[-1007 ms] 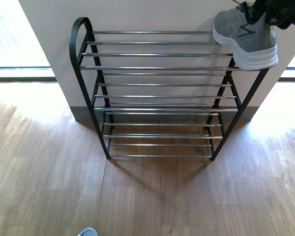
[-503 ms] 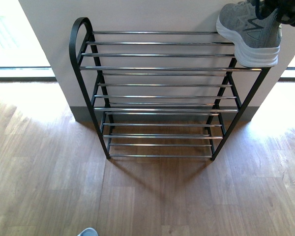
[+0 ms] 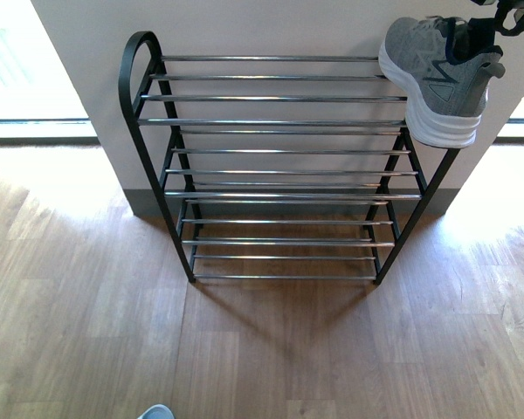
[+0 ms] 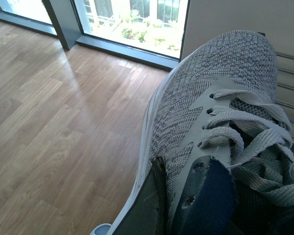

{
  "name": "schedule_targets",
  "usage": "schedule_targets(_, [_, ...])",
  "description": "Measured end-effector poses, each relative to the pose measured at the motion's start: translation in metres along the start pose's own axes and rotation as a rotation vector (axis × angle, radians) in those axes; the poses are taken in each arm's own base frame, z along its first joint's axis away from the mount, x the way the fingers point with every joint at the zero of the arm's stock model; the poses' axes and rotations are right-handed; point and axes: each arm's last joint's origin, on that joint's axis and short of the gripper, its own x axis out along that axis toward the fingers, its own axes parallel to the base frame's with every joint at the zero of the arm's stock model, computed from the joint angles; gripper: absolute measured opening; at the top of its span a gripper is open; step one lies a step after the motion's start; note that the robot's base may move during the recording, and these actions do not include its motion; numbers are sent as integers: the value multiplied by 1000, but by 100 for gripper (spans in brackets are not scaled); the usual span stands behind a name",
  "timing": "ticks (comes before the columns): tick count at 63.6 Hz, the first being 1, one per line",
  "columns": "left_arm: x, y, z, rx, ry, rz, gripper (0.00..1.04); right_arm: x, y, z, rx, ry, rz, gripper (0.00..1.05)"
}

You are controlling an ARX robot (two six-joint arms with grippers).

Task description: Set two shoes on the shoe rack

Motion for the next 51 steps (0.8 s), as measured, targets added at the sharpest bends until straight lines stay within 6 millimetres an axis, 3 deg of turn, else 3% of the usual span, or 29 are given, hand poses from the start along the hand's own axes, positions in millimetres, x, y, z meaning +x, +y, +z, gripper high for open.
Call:
schedule_targets(14, [0, 0, 0, 1, 0, 0, 2, -13, 2, -18, -18, 39, 60, 67])
schedule_targets(25, [0, 0, 0, 0, 0, 0, 2, -23, 3, -4, 0, 14, 125, 96])
schedule_targets(39, [0, 0, 0, 0, 0, 0, 2, -47, -13, 27, 12, -25, 267, 96])
schedule_targets(48, [0, 0, 0, 0, 0, 0, 2, -79, -37, 47, -26, -32, 436, 96])
schedule_targets(51, [0, 0, 0, 0, 0, 0, 2, -99, -53, 55, -56, -36, 528, 96])
